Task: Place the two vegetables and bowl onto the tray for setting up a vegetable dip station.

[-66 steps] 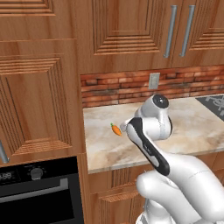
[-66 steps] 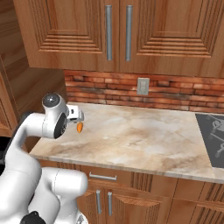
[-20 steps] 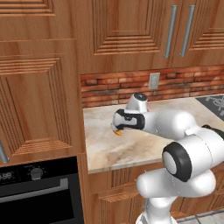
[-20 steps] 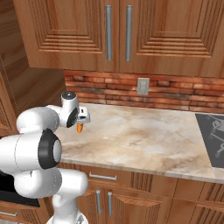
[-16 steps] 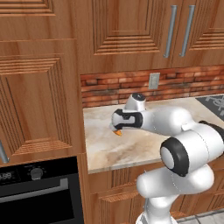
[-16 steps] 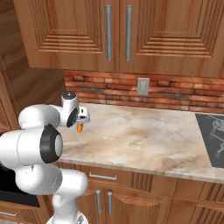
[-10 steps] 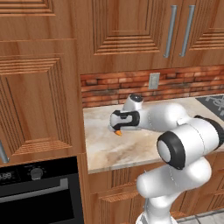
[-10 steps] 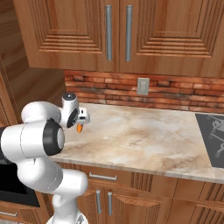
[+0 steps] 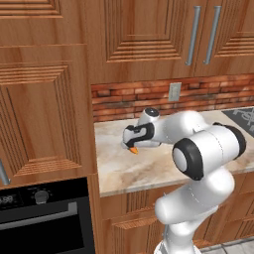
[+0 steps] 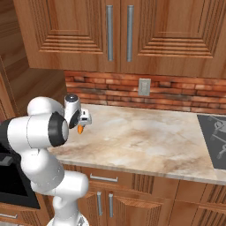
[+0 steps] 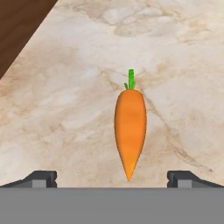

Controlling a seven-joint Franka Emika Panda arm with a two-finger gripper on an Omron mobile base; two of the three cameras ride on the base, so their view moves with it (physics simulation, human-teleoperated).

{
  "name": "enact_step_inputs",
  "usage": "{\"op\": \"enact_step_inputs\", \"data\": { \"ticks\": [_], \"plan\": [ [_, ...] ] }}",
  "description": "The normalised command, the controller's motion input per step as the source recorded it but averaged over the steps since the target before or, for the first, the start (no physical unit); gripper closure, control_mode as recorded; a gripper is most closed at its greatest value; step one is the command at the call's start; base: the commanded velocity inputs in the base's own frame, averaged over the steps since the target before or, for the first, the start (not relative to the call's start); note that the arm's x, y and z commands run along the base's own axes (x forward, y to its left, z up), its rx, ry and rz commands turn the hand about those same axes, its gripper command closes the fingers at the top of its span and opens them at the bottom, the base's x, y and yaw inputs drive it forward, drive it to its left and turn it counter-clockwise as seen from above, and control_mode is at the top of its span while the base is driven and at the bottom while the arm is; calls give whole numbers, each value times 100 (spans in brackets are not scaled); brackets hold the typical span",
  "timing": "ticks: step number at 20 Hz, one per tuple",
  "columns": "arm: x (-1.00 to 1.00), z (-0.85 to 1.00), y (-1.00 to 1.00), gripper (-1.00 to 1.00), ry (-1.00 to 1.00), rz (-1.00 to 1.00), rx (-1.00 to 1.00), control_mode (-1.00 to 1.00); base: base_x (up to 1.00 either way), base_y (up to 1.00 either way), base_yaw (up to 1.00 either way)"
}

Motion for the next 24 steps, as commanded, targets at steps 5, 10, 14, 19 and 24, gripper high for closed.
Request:
{"op": "enact_step_inputs", "data": {
  "ticks": [5, 10, 14, 19, 24],
  "plan": [
    [14, -10, 0, -100, 0, 0, 0, -100, 0, 0, 0],
    [12, -15, 0, -100, 0, 0, 0, -100, 0, 0, 0],
    [15, -14, 0, -100, 0, 0, 0, -100, 0, 0, 0],
    [15, -12, 0, -100, 0, 0, 0, -100, 0, 0, 0],
    [14, -13, 0, -100, 0, 0, 0, -100, 0, 0, 0]
  ]
}}
